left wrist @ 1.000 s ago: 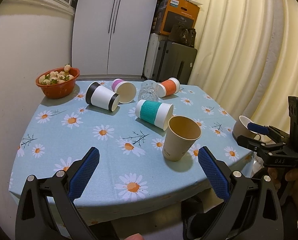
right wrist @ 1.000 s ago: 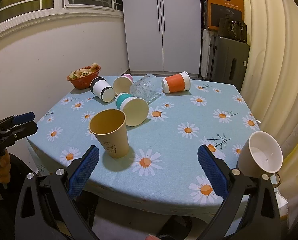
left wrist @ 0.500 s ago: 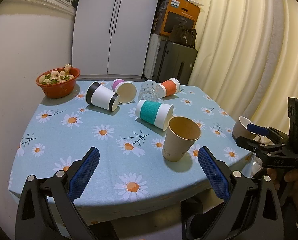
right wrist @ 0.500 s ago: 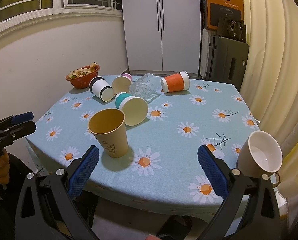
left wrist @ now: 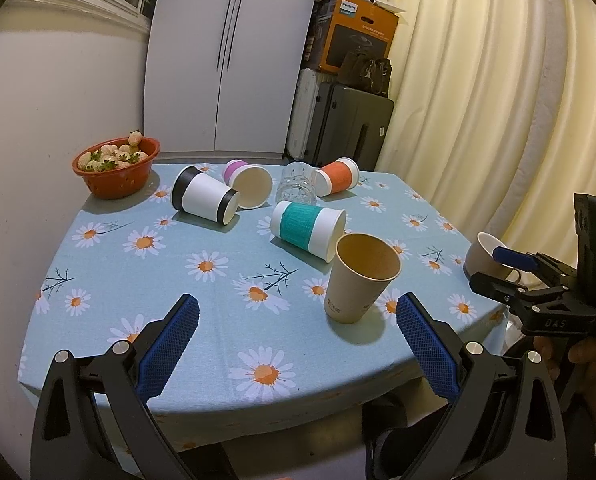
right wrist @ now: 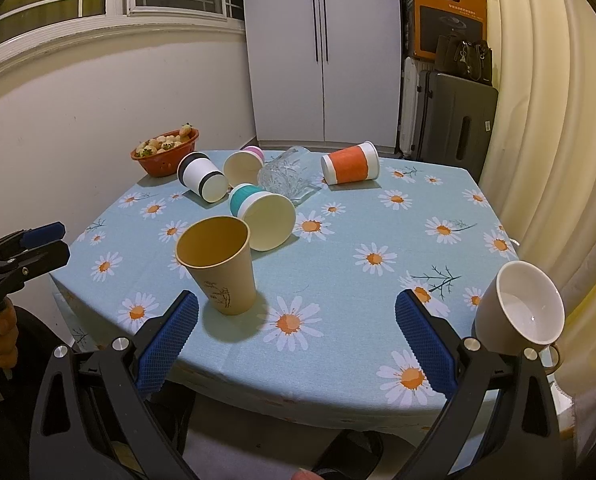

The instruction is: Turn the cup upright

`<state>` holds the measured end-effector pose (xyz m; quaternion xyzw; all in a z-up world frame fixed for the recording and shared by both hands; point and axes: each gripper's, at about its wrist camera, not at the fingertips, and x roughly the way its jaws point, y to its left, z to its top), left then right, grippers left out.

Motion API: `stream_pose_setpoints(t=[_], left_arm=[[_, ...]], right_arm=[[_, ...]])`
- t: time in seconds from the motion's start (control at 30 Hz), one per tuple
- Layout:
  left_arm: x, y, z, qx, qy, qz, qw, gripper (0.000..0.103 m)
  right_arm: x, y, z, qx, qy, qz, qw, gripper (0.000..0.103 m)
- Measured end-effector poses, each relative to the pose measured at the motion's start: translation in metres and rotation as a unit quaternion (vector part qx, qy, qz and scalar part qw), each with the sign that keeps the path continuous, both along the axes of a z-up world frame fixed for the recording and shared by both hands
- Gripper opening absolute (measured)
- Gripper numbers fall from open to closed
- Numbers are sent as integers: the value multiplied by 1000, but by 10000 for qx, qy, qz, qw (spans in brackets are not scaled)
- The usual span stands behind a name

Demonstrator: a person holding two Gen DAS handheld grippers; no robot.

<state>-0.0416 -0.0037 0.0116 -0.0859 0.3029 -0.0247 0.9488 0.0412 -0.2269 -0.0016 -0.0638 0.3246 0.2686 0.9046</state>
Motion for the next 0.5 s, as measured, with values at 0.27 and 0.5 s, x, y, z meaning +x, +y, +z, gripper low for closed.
stream_pose_setpoints(t=[0.27, 0.5], left_arm=[[0, 0, 0, -1, 2, -1, 10000, 96], [0, 0, 0, -13, 16, -5, 10000, 96]], right_arm=[[0, 0, 0, -8, 7, 2, 10000, 98], [0, 1, -1, -21, -1, -11, 10000, 98]])
